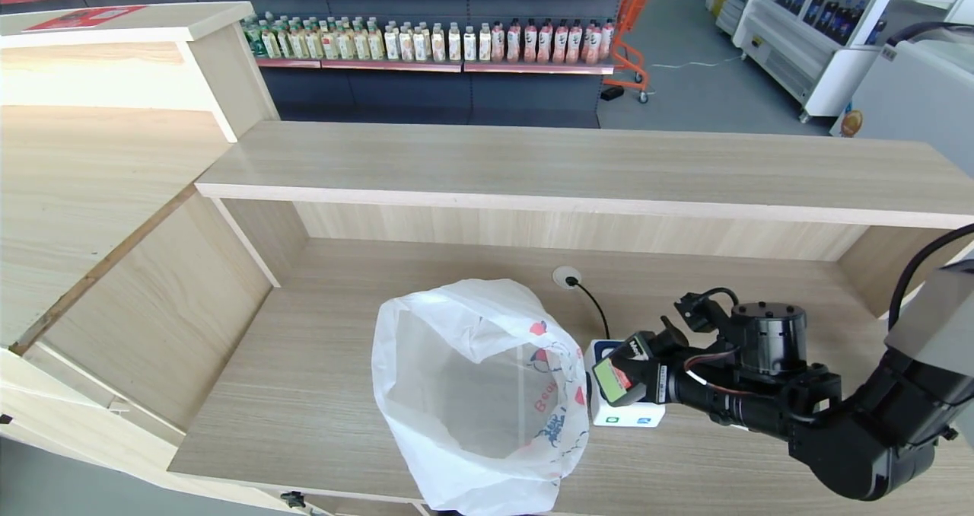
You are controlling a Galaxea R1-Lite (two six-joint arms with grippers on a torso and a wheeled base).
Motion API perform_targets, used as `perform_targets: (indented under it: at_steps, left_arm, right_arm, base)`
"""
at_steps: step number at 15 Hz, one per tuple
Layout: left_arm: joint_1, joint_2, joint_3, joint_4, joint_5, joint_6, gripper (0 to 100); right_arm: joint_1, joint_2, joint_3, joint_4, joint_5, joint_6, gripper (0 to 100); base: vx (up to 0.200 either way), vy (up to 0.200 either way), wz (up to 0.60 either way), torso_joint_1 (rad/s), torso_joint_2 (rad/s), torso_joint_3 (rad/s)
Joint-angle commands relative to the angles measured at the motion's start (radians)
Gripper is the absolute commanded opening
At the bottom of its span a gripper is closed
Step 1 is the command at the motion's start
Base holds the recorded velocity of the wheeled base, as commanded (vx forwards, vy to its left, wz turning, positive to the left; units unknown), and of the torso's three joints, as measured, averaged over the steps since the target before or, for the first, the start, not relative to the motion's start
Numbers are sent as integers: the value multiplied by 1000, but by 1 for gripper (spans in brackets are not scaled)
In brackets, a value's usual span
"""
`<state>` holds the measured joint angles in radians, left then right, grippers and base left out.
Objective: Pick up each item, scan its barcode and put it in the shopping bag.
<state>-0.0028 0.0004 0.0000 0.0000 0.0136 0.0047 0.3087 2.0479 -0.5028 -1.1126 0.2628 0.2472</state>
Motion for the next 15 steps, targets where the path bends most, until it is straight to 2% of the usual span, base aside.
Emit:
perform_targets:
  at_steps: [1,5,6,9,12,15]
  left_arm:
    - [1,0,0,0,0,0,100]
    - [0,0,0,0,0,-3,100]
    - [0,0,0,0,0,-2,100]
    - [0,0,0,0,0,-3,100]
    - [0,0,0,0,0,-3,100]
    - [0,0,0,0,0,-5,100]
  right_arm:
    - [4,3,0,2,0,0,0]
    - [29,-202,32,8,1,43,0]
    - [30,-273,44,22,3,60,0]
    - [27,-453,30,204,49,70,0]
    - [56,-468,26,258,56,67,0]
    - [87,-388,23,255,53,1,0]
  base:
    - [0,0,0,0,0,0]
    - [0,0,0,0,0,0]
    - [0,200,0,-2,2,2]
    - [0,200,0,-9,-1,6]
    - [0,200,0,7,4,1]
    - [0,0,0,0,0,0]
